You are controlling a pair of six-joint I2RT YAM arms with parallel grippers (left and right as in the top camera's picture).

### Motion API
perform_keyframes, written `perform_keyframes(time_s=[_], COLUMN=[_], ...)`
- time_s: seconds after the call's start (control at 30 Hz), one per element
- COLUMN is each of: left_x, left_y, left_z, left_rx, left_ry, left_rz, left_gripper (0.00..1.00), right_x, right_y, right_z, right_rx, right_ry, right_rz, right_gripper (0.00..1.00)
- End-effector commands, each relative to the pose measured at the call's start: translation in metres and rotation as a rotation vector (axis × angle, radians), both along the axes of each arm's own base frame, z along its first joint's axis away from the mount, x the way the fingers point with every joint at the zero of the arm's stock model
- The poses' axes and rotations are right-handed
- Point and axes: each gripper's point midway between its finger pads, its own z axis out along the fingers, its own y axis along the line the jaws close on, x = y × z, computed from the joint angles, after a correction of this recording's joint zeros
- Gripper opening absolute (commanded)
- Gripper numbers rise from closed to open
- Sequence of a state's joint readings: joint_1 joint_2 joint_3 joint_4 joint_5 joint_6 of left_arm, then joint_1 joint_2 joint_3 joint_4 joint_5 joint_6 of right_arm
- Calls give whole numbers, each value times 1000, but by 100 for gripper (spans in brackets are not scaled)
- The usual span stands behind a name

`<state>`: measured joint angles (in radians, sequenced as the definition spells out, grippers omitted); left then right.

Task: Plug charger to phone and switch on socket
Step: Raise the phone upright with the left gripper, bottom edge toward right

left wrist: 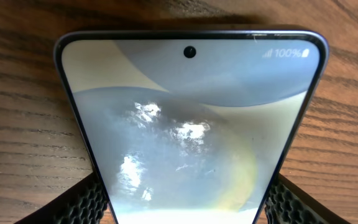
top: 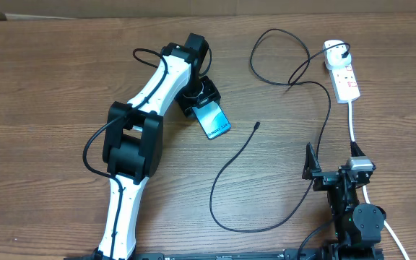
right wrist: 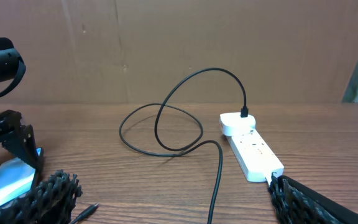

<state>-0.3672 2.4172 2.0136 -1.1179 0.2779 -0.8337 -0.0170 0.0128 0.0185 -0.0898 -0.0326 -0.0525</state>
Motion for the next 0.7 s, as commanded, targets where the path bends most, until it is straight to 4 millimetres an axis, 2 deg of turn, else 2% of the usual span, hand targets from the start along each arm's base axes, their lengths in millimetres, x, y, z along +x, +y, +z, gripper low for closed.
perform_keyframes(time_s=[0.0,0.5,0.67], left_x=[-28,-29,-30], left_y=[3,3,-4], left_z=[-47,-46,-41], left_rx=[13,8,-48], left_ry=[129,124,131], left_rz=[-40,-73,-87], left_gripper=[64,64,64], right_x=[0,0,0], right_y=[-1,-1,-1], right_z=[-1,-1,-1], right_rx=[-1,-1,-1], right_ry=[-5,-5,-5], right_rz=[-5,-5,-5], right_gripper=[100,100,100])
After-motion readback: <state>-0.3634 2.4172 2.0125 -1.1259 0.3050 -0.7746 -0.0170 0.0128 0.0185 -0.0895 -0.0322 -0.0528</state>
